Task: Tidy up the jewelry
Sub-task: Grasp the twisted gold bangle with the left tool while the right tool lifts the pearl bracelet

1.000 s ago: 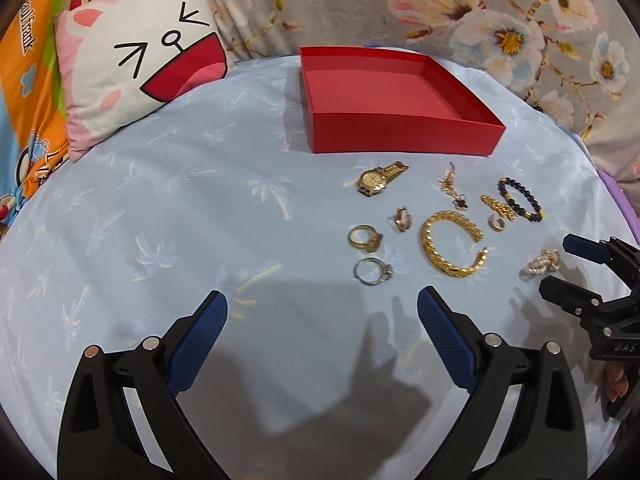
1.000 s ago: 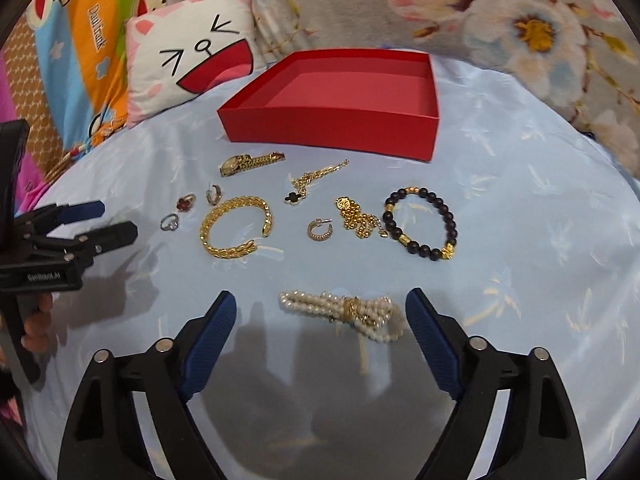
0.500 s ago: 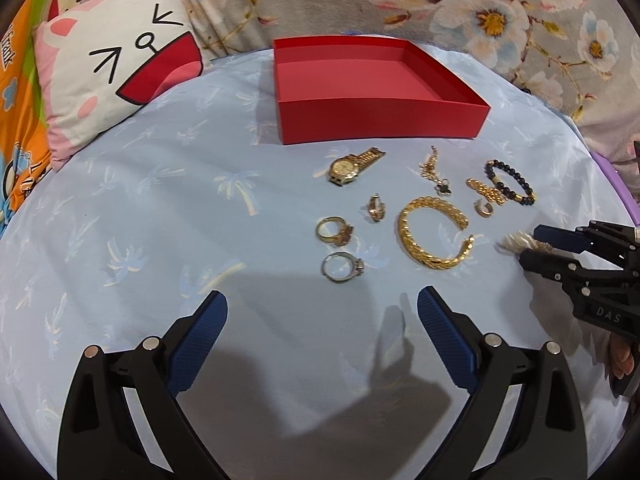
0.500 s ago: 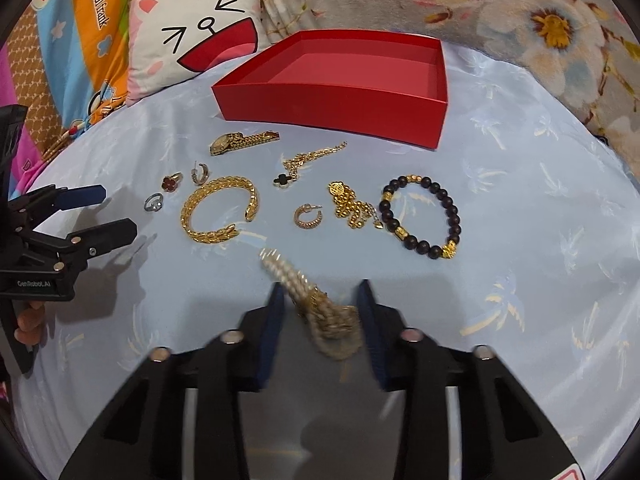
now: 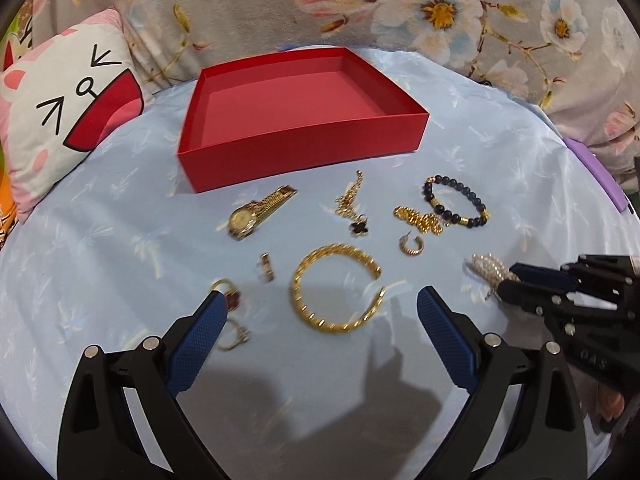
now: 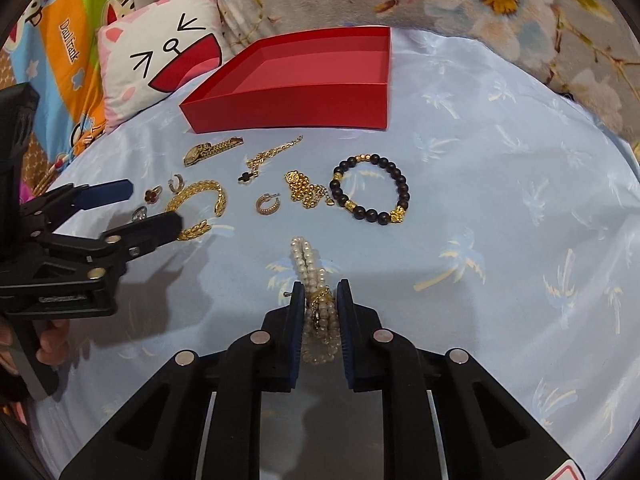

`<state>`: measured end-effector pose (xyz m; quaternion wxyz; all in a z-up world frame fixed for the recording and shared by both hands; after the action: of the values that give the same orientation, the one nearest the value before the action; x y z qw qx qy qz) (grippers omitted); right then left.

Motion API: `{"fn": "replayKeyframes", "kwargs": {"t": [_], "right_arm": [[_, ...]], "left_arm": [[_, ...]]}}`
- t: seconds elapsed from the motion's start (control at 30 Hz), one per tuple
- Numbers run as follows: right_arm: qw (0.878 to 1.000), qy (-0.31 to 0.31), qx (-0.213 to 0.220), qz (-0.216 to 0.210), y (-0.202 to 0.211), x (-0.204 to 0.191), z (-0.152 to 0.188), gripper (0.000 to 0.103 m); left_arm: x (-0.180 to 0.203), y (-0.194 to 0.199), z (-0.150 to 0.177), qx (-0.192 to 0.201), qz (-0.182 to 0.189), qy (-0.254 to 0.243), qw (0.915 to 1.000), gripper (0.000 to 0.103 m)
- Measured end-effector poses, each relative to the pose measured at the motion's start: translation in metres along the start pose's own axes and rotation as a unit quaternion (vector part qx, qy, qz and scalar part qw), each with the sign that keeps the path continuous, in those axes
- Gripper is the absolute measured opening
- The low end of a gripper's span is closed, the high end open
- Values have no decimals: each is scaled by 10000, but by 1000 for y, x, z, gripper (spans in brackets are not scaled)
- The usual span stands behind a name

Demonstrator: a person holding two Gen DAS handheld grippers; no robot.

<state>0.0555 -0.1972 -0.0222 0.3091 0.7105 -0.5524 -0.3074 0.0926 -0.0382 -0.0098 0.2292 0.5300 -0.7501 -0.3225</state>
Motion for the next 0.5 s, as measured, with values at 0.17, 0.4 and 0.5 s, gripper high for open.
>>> {"fn": "replayKeyframes", "kwargs": {"t": [0.17, 0.4, 0.5], "right_arm": [[10000, -62, 36, -11, 0, 2, 0, 16], [10000, -30, 78, 48, -1, -1, 1, 16], [9999, 13, 102, 108, -1, -3, 2, 16]], "left_arm": [[7, -22, -8, -129, -385, -5, 9992, 87], [2, -35, -7, -399, -421, 263, 9980, 72], [6, -31, -7, -365, -370, 220, 9984, 62]]}}
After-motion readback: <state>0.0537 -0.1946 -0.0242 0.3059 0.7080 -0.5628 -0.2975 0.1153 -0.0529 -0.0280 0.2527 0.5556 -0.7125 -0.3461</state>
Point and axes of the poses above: each gripper's, at about its wrist camera, not at the fingertips, and y roughly against the way its jaws point, x to its right, z to its underside, the point moved 3 cm from there along -y, roughly the way its jaws point, and after that the axes turned 1 degree about x, right-handed, at the moved point
